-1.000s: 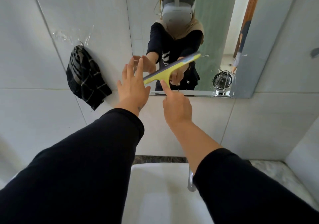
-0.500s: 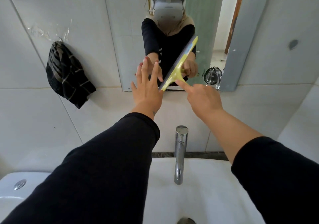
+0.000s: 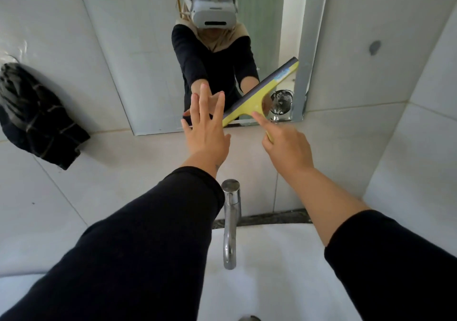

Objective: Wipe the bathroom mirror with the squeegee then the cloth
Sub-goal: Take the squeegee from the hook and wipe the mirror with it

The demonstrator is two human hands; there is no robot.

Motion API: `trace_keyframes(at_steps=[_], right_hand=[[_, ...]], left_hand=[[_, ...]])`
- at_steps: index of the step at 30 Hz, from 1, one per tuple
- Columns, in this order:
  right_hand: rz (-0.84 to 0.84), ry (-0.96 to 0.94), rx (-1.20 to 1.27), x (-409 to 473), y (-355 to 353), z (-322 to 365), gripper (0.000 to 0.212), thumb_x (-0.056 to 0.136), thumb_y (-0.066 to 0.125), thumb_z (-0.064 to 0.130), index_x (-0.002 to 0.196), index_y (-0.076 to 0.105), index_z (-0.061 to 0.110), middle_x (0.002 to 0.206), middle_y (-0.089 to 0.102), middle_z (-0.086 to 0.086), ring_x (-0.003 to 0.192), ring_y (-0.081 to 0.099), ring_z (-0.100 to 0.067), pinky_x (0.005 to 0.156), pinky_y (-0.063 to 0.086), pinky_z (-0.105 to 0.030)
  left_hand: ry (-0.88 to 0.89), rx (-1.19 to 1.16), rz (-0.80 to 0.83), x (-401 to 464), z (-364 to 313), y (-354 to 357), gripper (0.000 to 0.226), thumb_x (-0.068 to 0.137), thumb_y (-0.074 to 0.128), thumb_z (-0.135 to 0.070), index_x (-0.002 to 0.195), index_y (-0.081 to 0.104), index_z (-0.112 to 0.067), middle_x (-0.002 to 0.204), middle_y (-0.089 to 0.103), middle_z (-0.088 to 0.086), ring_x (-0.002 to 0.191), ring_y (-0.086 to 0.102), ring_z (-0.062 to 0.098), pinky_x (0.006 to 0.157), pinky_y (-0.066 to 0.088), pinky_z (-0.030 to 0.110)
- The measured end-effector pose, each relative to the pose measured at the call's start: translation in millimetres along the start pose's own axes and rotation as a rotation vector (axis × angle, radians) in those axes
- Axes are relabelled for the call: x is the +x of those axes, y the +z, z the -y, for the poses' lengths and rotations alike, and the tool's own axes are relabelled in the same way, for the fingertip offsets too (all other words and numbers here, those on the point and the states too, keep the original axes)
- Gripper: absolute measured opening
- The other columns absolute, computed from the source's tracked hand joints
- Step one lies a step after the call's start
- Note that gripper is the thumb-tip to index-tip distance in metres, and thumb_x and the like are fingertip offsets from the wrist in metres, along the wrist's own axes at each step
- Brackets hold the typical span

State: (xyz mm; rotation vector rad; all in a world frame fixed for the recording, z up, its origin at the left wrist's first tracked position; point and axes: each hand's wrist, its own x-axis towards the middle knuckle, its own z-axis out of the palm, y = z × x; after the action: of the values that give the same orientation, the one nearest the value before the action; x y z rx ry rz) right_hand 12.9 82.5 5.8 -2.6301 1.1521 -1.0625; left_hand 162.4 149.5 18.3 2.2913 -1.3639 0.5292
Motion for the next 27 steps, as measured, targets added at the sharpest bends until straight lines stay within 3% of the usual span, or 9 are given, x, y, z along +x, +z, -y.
trace_keyframes(at_steps=[5, 9, 20, 22, 25, 27], right_hand=[[-0.053, 0.120, 0.146, -18, 9, -16, 0.061, 0.092, 0.049, 0.007, 0.142, 0.036, 0.039, 0.056, 0.042, -0.005, 0.052, 0.038, -0.020, 0.053, 0.037, -0.035], [-0.067, 0.157, 0.214, -22, 17, -16, 0.060, 0.092, 0.050, 0.006, 0.142, 0.038, 0.036, 0.054, 0.040, -0.003, 0.047, 0.032, -0.013, 0.049, 0.031, -0.030], [0.085, 0.261, 0.180, -55, 23, -21, 0.054, 0.096, 0.046, 0.012, 0.144, 0.035, 0.036, 0.065, 0.050, -0.008, 0.063, 0.046, -0.023, 0.060, 0.036, -0.031], [0.105, 0.244, 0.141, -60, 10, -24, 0.057, 0.096, 0.046, 0.015, 0.145, 0.030, 0.039, 0.071, 0.057, -0.012, 0.068, 0.052, -0.028, 0.063, 0.046, -0.037], [0.141, 0.259, 0.042, -63, -23, -31, 0.063, 0.094, 0.048, 0.021, 0.146, 0.021, 0.043, 0.088, 0.062, -0.016, 0.083, 0.058, -0.035, 0.072, 0.047, -0.039], [0.170, 0.284, -0.038, -64, -48, -39, 0.058, 0.092, 0.050, 0.025, 0.144, 0.030, 0.041, 0.100, 0.064, -0.014, 0.093, 0.059, -0.037, 0.076, 0.047, -0.038]], left_hand=[[-0.002, 0.017, -0.006, 1, 2, 4, 0.093, 0.089, 0.063, -0.029, 0.151, -0.007, -0.034, 0.157, -0.027, 0.002, 0.145, -0.019, 0.027, 0.114, 0.014, 0.057], [-0.005, 0.011, -0.012, 1, 1, 5, 0.095, 0.088, 0.065, -0.028, 0.151, -0.006, -0.034, 0.157, -0.026, 0.002, 0.145, -0.018, 0.027, 0.114, 0.014, 0.056], [-0.015, 0.048, 0.031, -1, -7, 6, 0.096, 0.088, 0.064, -0.034, 0.150, -0.009, -0.033, 0.157, -0.026, 0.004, 0.145, -0.017, 0.028, 0.113, 0.007, 0.062], [0.019, 0.044, 0.012, -6, -16, 4, 0.091, 0.088, 0.063, -0.035, 0.151, -0.003, -0.031, 0.158, -0.020, 0.004, 0.146, -0.012, 0.029, 0.113, 0.009, 0.062], [0.117, -0.037, -0.002, -13, -41, -4, 0.075, 0.090, 0.060, -0.034, 0.150, 0.016, -0.029, 0.159, 0.002, 0.004, 0.146, 0.003, 0.028, 0.114, 0.018, 0.057], [0.163, -0.158, 0.034, -13, -64, -10, 0.065, 0.092, 0.058, -0.033, 0.147, 0.025, -0.031, 0.157, 0.017, 0.003, 0.143, 0.014, 0.028, 0.111, 0.028, 0.052]])
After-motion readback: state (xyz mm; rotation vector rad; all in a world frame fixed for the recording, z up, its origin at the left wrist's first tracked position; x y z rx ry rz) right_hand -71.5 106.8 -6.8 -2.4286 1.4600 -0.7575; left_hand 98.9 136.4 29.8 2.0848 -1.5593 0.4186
